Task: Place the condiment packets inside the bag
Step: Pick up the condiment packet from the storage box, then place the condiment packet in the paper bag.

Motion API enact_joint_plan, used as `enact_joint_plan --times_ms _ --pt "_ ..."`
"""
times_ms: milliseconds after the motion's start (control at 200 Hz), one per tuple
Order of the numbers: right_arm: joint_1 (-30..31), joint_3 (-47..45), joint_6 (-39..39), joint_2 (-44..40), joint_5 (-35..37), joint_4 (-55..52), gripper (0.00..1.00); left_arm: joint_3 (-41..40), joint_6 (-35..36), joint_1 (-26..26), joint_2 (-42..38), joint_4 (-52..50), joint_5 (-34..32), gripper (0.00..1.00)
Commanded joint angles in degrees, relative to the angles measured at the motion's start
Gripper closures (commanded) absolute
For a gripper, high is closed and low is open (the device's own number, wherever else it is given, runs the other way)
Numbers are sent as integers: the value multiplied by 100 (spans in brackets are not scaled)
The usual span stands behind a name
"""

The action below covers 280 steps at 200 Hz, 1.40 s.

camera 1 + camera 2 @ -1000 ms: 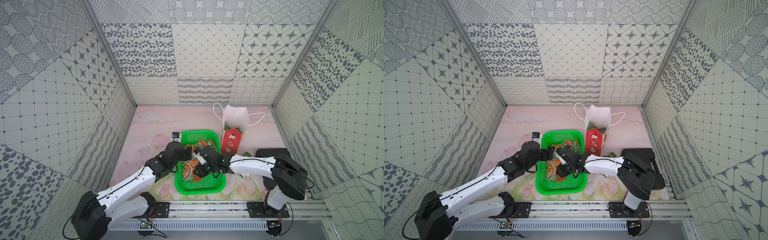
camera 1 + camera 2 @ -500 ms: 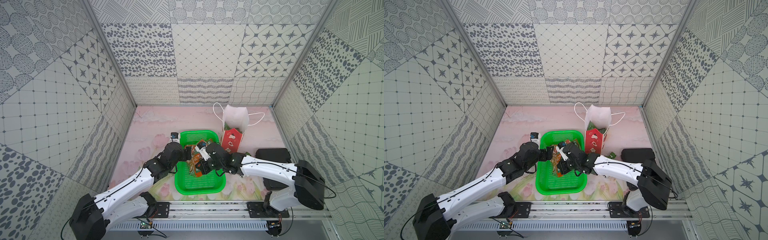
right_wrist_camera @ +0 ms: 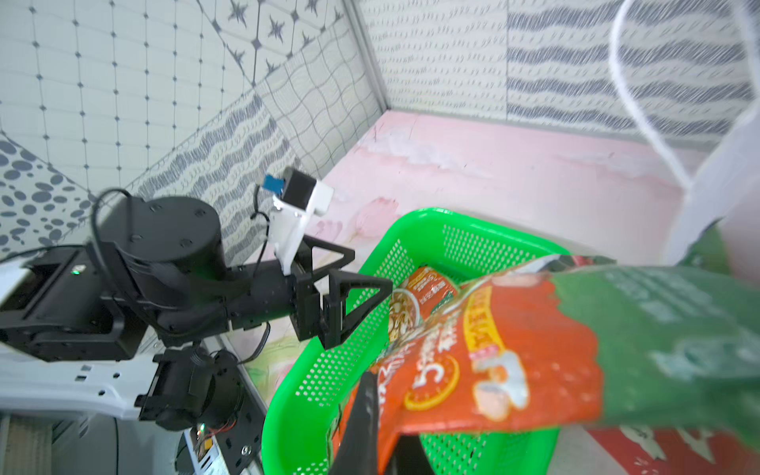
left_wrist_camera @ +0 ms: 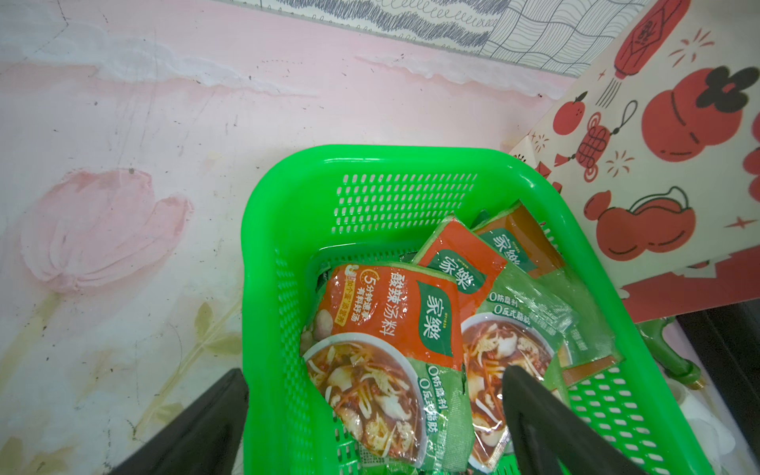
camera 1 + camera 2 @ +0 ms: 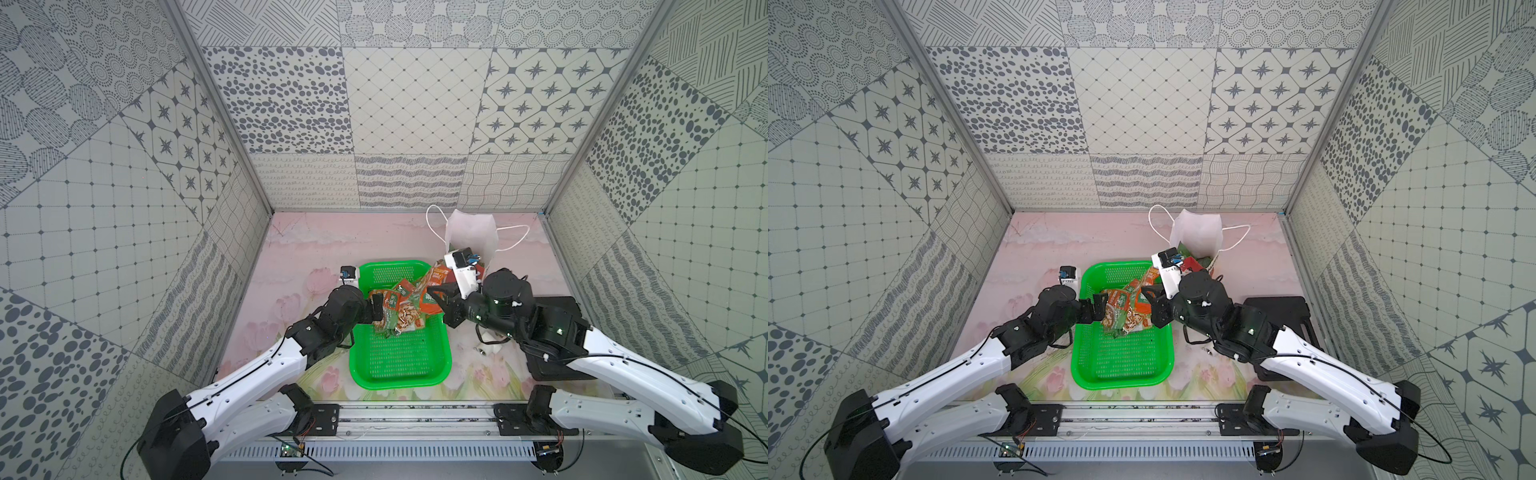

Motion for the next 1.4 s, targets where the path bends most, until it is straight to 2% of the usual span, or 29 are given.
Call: enact_joint_plan --times_ms 0,165,255,555,735,945,1010,1045,1175,1395 --pt "-93 461 -409 -182 723 -212 100 215 -43 14 273 39 217 1" --pt "-343 980 -571 -114 1367 -617 100 367 -18 16 585 -25 393 1" --pt "-723 1205 -531 -21 1414 -850 100 431 26 10 717 -34 590 1" --pt "-2278 1551 -348 544 499 -1061 100 751 110 -157 1319 -204 772 0" --pt "-2719 1832 -520 1101 37 -1137 100 1070 227 -502 1762 -483 414 4" --pt "-2901 2034 -626 1567 -400 -1370 100 1489 173 -730 2314 -905 75 18" --pt "-2896 2043 -632 1577 -438 -1432 75 1544 138 -756 2395 -955 44 21" --pt "-2901 2043 -643 1565 -461 -1460 68 1553 125 -761 2423 -964 39 23" --pt "-2903 2108 -652 1454 -507 -1573 57 1572 107 -792 2433 -971 23 27" --pt "-2908 1894 -626 1004 -732 -1650 50 1654 7 -798 2424 -1181 -74 27"
